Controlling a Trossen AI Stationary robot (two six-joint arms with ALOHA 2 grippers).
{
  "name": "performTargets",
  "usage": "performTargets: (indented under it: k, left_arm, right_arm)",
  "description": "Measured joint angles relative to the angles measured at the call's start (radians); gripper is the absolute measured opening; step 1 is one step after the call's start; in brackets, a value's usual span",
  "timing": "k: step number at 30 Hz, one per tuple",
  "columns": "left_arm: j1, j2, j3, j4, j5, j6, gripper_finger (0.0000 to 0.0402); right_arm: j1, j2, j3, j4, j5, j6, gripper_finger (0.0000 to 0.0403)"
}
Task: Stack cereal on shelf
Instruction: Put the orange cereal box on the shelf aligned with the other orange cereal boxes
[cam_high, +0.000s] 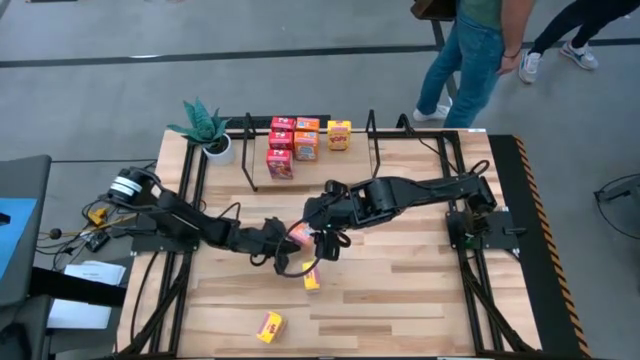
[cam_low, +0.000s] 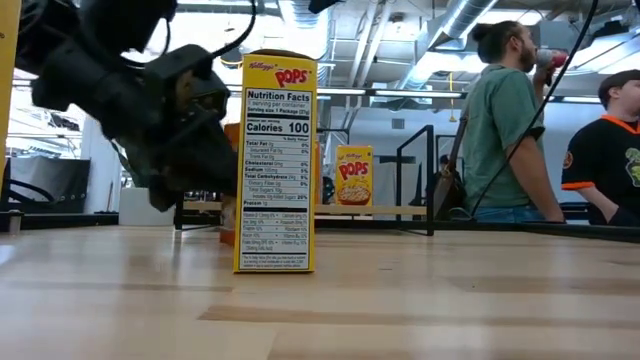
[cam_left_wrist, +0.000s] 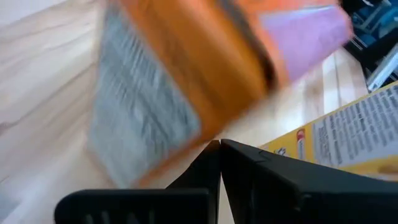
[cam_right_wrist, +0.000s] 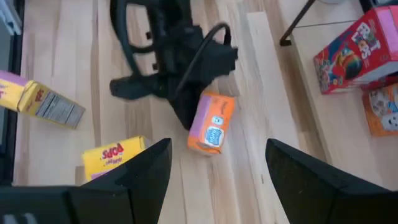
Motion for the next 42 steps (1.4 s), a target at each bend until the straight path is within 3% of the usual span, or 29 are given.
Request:
performTargets:
  k: [9,17,23,27,32,36,38,40,42]
  left_arm:
    - [0.058,0.031,0.103,-0.012,0.124,0.110,0.0000]
    - [0.044,-0.095,0.102,-0.242,0.199,0.037,0.0000]
    - [0.017,-0.259,0.103,-0.448,0.210,0.083,0.0014]
    - [0.002,-0.410,0.102,-0.679,0.211,0.083,0.0062]
    - [-0.019,-0.612,0.102,-0.914,0.197,0.049,0.0159]
    - [-0.034,-0.736,0.103,-0.988,0.151,-0.006,0.0239]
    - [-0.044,-0.788,0.102,-1.025,0.119,-0.037,0.0273]
    - [-0.046,-0.815,0.103,-1.041,0.093,-0.062,0.0301]
    - [-0.047,-0.843,0.101,-1.085,0.091,-0.084,0.0322]
  right_arm:
    - [0.005,0.000,0.000,-0.008,0.034,0.048,0.0285]
    - [0.015,0.000,0.000,-0.008,0.033,0.044,0.0285]
    - [0.012,0.009,-0.034,0.090,0.033,0.077,0.0286]
    - [0.020,0.030,-0.087,0.160,0.030,0.091,0.0286]
    - [0.017,0.099,-0.095,0.222,0.026,0.084,0.0287]
    - [0.000,0.141,-0.099,0.188,0.000,0.079,0.0287]
    - [-0.013,0.167,-0.091,0.256,-0.043,0.081,0.0287]
    - [-0.024,0.182,-0.099,0.184,-0.057,0.085,0.0287]
    - [-0.036,0.199,-0.096,0.248,-0.079,0.107,0.0287]
